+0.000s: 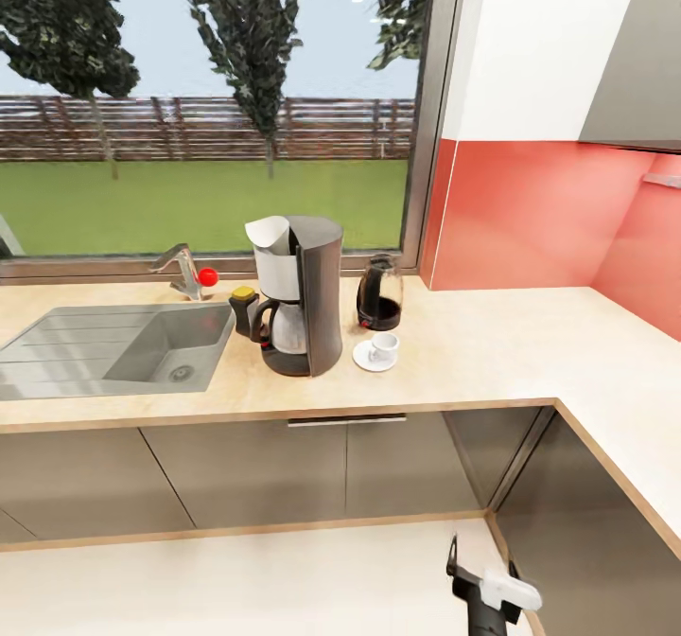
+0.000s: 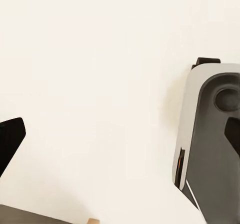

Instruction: Set up a coffee station on the kitchen countertop: keep the coffee maker on the countertop, move the bottle of coffee from the kitchen shelf to the counter next to the coffee maker, place a paper coffee filter on top of the coffee maker, put the saucer next to the coffee maker with the coffee cup on the saucer, and place the electric kettle next to the coffee maker.

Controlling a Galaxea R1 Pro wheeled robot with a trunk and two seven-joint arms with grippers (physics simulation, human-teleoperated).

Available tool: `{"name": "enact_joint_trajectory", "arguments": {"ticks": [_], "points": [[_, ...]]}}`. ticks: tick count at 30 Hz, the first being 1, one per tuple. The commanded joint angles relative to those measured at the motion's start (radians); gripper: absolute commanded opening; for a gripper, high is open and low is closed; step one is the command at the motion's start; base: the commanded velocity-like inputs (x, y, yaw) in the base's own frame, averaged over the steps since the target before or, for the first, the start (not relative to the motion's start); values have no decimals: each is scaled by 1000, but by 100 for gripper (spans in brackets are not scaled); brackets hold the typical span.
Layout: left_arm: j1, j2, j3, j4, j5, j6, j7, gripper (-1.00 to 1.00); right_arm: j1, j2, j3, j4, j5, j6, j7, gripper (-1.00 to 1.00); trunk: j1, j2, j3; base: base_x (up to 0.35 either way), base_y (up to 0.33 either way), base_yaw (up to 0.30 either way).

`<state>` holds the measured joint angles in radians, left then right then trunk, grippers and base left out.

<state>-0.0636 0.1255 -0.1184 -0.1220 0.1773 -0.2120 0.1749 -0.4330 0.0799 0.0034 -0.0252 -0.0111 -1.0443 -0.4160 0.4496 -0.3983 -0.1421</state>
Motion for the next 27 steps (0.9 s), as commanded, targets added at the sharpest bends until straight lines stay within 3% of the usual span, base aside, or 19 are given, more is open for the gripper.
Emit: {"name": "enact_joint_trajectory", "arguments": {"ticks": [1, 8, 14, 18, 20, 27], "points": [[0, 0, -9, 1, 9, -3, 3, 100, 12, 2, 1, 1, 0, 20, -2, 100, 1, -2, -2, 0, 0, 0], [1, 0, -10, 2, 7, -2, 3, 100, 48, 3, 2, 2, 0, 287, -1, 100, 1, -2, -2, 0, 0, 0], [1, 1, -12, 9, 7, 0, 3, 100, 77, 6, 3, 2, 1, 572, 25, 100, 1, -2, -2, 0, 0, 0], [2, 2, -11, 15, 7, 0, 3, 100, 110, 4, 2, 1, 1, 739, 205, 100, 1, -2, -2, 0, 0, 0], [2, 2, -10, 15, 7, 0, 3, 100, 118, 1, 1, 1, 0, 792, 246, 100, 1, -2, -2, 0, 0, 0], [4, 1, -8, 17, 8, 1, 3, 100, 129, -4, 0, 1, -1, 1086, 289, 100, 1, -2, -2, 0, 0, 0]]}}
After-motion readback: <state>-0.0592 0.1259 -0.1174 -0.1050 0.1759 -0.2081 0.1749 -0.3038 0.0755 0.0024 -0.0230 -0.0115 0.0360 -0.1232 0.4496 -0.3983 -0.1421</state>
